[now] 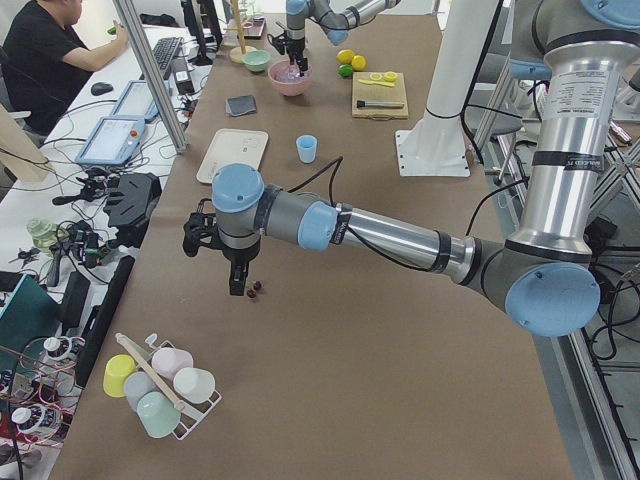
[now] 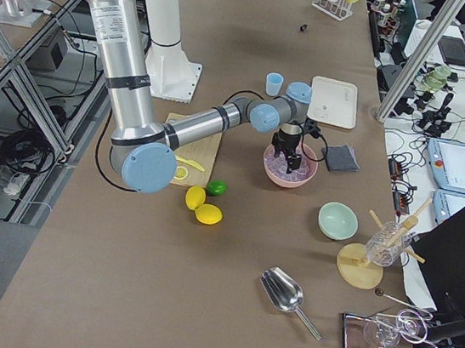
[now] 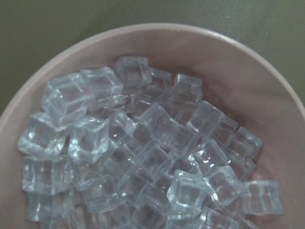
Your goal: Put ice and cherries in cup
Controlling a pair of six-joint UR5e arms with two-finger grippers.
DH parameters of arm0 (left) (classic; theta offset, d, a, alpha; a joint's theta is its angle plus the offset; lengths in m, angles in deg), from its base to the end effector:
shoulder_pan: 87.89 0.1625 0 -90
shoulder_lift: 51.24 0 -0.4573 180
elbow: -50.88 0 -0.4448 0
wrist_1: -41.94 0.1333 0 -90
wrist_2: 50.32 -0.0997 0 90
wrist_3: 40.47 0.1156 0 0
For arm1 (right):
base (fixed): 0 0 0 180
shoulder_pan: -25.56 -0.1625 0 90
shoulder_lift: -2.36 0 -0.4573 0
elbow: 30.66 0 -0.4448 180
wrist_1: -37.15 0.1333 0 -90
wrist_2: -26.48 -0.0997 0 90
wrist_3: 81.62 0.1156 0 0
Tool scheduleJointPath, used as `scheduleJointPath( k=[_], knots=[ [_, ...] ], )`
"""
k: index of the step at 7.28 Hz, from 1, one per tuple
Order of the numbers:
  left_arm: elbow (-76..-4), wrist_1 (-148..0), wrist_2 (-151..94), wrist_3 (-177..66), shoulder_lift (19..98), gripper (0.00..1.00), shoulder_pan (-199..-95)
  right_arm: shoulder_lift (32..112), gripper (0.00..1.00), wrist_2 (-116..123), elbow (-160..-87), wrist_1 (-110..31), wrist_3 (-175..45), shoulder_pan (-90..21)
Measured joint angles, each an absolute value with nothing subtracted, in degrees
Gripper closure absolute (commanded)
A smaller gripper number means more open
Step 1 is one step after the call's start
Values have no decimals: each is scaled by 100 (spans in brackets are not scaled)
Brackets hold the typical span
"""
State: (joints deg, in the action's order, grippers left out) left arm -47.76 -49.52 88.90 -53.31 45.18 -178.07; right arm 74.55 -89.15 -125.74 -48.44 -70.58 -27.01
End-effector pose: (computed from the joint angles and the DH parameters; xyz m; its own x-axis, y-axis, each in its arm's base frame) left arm -0.0476 -0.5976 0.5454 0.6368 -0.0051 -0.7710 0.1482 0.9821 0.1159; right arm -0.3508 -0.5954 0.4718 0.6878 -0.5573 0.4651 0.4161 0.8277 0.3766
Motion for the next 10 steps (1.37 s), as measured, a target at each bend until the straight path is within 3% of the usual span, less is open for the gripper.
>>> scheduleJointPath(
  k=[2,8,10],
  knots=[
    [-4789,-4955,8896,-5331,4512,2,-17808,7445,71,-8901,-12426,-4629,-7050,-2683],
    [-4860,-4969,8902,-5331,4458,2,-17811,7400,79,-9003,-12637,-4840,-6925,-2779],
    [-4844,-4967,8899,-5331,4463,2,-17808,6676,79,-9137,-12940,-5836,-6239,-2754]
  ],
)
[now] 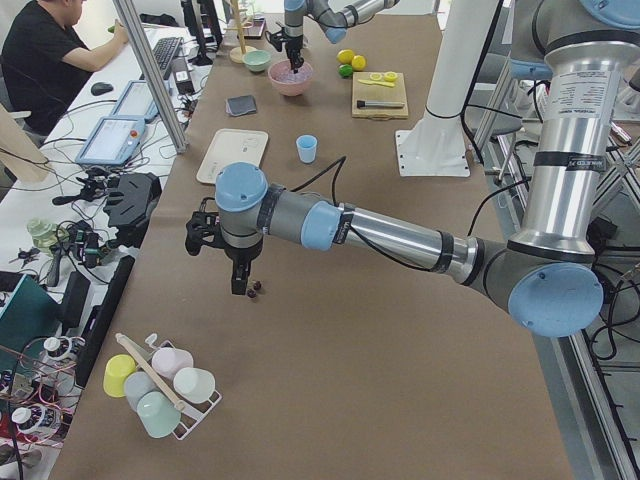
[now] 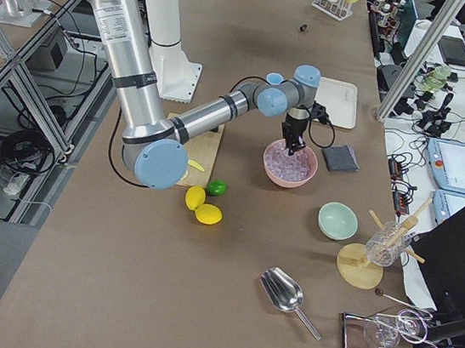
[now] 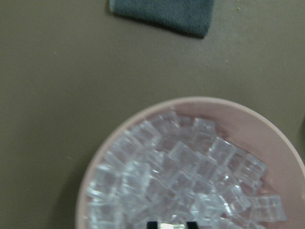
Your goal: Put ice and cherries in cup
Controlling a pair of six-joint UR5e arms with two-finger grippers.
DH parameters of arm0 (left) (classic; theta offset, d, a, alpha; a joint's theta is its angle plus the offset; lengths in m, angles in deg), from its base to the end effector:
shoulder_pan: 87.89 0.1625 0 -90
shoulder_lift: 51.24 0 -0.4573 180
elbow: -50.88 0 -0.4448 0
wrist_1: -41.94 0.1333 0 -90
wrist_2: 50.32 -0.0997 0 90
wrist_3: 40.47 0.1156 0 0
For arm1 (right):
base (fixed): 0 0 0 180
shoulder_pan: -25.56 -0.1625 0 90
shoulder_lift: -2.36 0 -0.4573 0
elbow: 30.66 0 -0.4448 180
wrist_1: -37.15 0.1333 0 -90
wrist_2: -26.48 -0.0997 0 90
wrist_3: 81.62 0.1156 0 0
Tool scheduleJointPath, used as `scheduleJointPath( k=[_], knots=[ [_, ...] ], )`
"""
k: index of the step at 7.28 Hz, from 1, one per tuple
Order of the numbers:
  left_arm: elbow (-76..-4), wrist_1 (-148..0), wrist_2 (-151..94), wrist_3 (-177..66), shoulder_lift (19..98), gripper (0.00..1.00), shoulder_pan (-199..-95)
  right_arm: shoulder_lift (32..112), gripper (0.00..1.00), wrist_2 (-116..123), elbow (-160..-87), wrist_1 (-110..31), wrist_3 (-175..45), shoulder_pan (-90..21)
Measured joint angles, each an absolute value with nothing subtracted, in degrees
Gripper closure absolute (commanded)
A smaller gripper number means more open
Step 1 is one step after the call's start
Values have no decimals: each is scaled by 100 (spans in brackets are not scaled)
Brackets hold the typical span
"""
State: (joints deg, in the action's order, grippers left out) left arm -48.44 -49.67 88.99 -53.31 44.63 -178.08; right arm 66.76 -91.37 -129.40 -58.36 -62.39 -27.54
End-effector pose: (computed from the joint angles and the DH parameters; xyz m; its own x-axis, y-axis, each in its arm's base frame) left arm -0.0476 -0.5931 0.5442 0.6357 -0.0012 -0.7720 0.1481 0.9816 0.1205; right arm -0.3578 -0.6086 0.3655 0.7131 -0.4406 0.5452 0.3083 0.8957 0.3205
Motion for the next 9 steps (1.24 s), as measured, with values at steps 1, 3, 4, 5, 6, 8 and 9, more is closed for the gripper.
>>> scheduleJointPath(
  k=[1,3,4,5,6,8,9],
  knots=[
    [-4833,-4970,8899,-5331,4470,2,-17804,6076,79,-9086,-12951,-6292,-5499,-2505],
    [-4811,-4965,8899,-5331,4494,2,-17801,4828,79,-8683,-12429,-6538,-3805,-1744],
    [-4810,-4962,8899,-5331,4505,2,-17802,4279,78,-8443,-12042,-6518,-3091,-1396],
    [-4805,-4962,8899,-5331,4512,2,-17801,3762,78,-8240,-11604,-6449,-2444,-1069],
    [-4799,-4963,8899,-5331,4517,2,-17799,3293,77,-8029,-11151,-6409,-1970,-804],
    [-4789,-4964,8899,-5331,4524,2,-17798,2961,75,-7821,-10849,-6386,-1613,-570],
    [-4788,-4964,8899,-5331,4526,2,-17798,2995,59,-7802,-10873,-6384,-1585,-541]
  ],
)
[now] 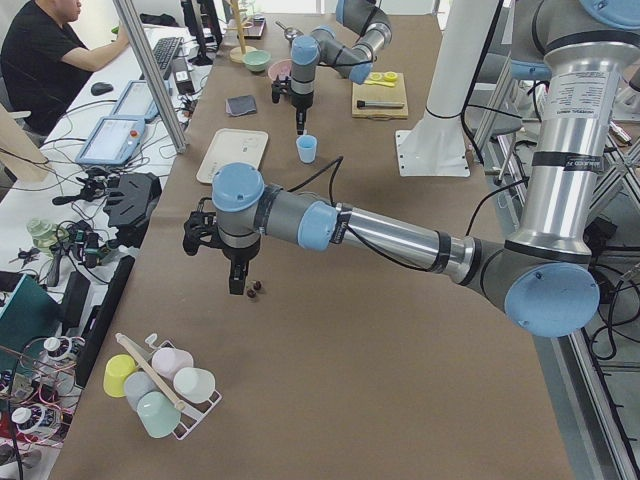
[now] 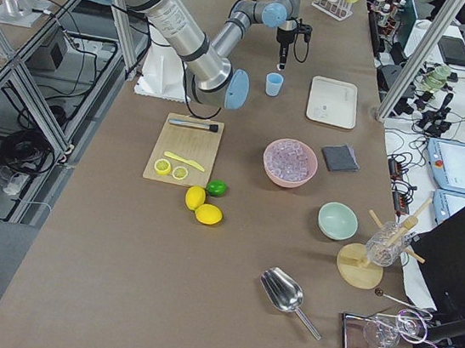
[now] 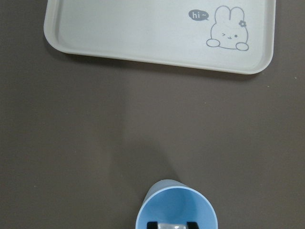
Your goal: Put ice and cherries in cup
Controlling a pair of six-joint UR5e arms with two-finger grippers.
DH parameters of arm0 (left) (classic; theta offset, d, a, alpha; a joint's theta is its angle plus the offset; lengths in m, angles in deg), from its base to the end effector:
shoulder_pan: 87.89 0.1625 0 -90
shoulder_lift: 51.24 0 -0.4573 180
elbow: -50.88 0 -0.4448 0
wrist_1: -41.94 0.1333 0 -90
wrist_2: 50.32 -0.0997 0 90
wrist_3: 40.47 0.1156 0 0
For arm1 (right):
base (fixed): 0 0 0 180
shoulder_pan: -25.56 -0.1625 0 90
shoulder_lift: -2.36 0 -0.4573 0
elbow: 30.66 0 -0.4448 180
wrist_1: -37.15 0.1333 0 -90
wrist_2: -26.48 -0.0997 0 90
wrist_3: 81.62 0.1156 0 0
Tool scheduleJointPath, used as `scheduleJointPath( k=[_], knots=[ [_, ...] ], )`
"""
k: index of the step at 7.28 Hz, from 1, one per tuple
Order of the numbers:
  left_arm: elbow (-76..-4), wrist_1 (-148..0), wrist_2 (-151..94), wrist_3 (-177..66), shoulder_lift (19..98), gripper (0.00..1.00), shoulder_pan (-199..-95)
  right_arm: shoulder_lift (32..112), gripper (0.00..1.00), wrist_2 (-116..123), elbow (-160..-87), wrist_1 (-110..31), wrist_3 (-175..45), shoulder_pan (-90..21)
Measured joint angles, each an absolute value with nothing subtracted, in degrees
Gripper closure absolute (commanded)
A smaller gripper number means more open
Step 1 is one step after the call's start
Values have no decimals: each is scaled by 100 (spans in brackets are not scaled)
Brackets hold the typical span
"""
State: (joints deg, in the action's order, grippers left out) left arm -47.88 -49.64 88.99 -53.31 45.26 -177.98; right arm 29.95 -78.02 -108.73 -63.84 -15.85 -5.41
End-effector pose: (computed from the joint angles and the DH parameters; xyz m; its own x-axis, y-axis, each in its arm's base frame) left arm -0.0466 -0.5981 0.5430 0.6357 0.0005 -0.7720 0.1464 0.9818 0.1212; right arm -0.6635 -0.5199 0.0541 0.7519 -0.0122 0.6592 -0.0582 0.9947 0.0848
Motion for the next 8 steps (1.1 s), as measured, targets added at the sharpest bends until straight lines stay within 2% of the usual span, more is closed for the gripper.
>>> scheduleJointPath(
  k=[1,3,5,8],
  knots=[
    [-4785,-4964,8899,-5331,4525,2,-17798,3041,1,-7793,-10930,-6384,-1575,-528],
    [-4773,-4970,8899,-5331,4519,2,-17798,3138,0,-7768,-11051,-6388,-1560,-507],
    [-4776,-4973,8899,-5331,4518,2,-17798,3601,0,-7761,-11636,-6407,-1613,-507],
    [-4813,-4977,8904,-5331,4507,2,-17798,5397,0,-7846,-13297,-6392,-2776,-1014]
  ],
)
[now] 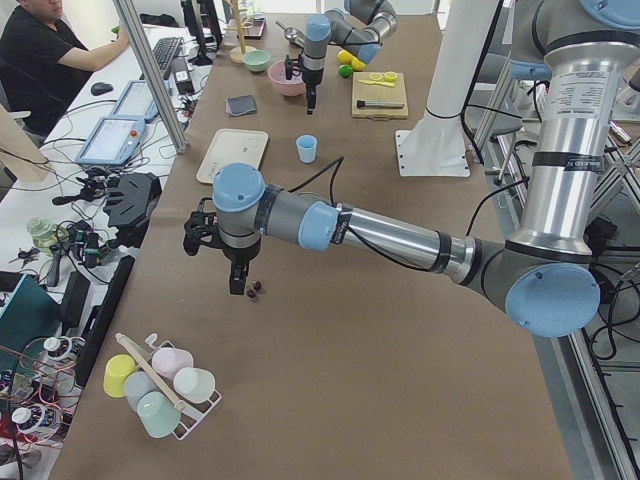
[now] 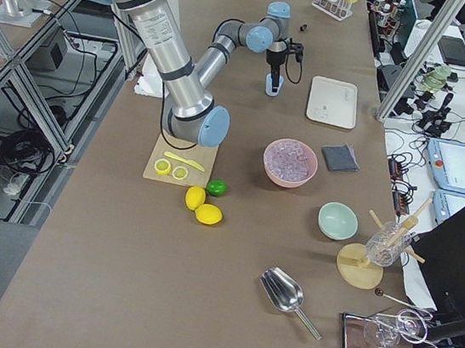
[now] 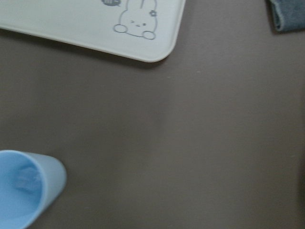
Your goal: Put ice and cherries in cup
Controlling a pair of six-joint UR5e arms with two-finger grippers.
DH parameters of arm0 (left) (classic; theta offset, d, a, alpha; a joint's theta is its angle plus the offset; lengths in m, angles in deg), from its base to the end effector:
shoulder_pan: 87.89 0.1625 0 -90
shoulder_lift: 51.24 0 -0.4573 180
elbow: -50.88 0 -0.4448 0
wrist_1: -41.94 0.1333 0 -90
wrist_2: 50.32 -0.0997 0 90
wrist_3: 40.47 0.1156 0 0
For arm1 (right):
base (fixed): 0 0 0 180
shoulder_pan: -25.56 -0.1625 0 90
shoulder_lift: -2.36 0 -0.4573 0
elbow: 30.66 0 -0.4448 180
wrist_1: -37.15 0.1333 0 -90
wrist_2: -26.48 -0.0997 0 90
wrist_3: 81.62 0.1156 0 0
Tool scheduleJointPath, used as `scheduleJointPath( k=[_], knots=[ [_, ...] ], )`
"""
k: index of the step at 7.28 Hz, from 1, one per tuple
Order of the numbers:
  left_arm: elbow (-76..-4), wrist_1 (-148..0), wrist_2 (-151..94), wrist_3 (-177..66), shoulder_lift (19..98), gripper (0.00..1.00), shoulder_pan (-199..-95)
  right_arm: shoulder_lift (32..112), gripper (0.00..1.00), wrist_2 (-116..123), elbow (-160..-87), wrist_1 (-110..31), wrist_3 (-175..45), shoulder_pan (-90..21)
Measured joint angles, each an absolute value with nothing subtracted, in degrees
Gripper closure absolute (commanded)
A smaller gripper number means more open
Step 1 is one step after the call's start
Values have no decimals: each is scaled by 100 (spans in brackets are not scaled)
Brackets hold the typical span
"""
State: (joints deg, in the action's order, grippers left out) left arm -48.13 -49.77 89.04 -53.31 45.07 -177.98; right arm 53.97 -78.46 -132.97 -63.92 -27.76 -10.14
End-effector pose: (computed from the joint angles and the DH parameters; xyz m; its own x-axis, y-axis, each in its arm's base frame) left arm -0.0465 -0.5966 0.5423 0.6350 0.0032 -0.7725 0.1463 0.9814 0.1243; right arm -0.5192 -0.5005 0.1992 0.7589 -0.1564 0.6322 0.0214 0.9762 0.2158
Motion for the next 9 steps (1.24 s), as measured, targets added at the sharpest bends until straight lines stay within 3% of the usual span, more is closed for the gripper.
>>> scheduleJointPath(
  k=[3,6,9],
  knots=[
    [-4848,-4982,8908,-5334,4479,2,-17798,6925,1,-8300,-13326,-5292,-4543,-2026],
    [-4877,-4982,8908,-5333,4452,2,-17801,7175,3,-8712,-12551,-4550,-5381,-2765],
    [-4932,-4980,8910,-5339,4447,2,-17800,7156,19,-8732,-12296,-4487,-5425,-2811]
  ],
)
